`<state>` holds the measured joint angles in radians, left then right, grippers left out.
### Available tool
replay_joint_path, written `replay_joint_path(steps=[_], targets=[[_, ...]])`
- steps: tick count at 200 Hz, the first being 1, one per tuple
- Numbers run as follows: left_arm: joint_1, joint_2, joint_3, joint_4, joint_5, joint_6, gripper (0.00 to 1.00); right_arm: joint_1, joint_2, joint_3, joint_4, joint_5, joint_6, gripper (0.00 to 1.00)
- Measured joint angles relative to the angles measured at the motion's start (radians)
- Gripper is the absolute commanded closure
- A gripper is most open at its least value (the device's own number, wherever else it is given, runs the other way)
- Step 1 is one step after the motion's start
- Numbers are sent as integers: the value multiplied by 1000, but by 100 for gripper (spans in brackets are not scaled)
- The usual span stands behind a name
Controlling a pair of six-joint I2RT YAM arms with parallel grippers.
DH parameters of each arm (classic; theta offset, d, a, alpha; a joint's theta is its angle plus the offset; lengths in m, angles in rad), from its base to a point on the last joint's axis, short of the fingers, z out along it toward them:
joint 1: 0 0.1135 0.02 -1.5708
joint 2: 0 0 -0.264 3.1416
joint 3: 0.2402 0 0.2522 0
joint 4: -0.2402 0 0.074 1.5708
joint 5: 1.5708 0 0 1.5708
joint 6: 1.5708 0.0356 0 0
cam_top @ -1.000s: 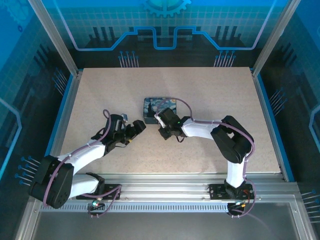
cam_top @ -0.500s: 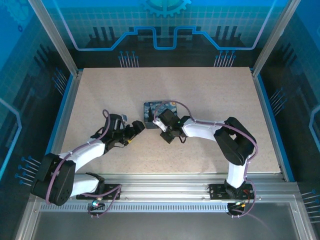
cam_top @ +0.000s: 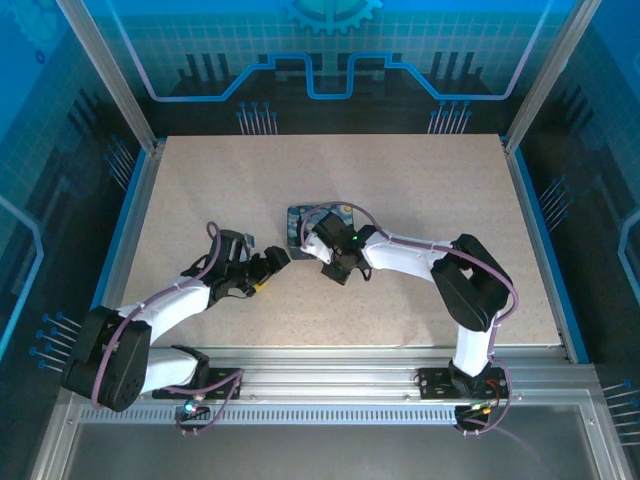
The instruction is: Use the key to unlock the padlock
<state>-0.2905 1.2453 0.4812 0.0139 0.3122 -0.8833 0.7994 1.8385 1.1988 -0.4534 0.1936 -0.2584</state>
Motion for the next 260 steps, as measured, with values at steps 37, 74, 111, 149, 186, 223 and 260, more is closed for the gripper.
replay_joint_path(steps=[37,74,111,149,186,223,260], targets=[[0,-6,0,-10,0,0,8,0,0,8,-25,-8,-69,100],[0,-7,0,-11,7,0,9,0,-7,7,-24,-10,-146,100],[0,-7,1,-11,15,0,8,1,-12,5,6,-10,-218,100],[0,-7,13,-17,19,0,8,11,-12,5,13,-6,-273,100],[0,-7,21,-18,19,0,8,16,-12,5,20,-1,-290,100],[0,-7,21,-18,19,0,8,50,-12,5,26,8,-297,100],[4,-9,21,-28,18,0,8,79,-17,5,28,7,-296,100]])
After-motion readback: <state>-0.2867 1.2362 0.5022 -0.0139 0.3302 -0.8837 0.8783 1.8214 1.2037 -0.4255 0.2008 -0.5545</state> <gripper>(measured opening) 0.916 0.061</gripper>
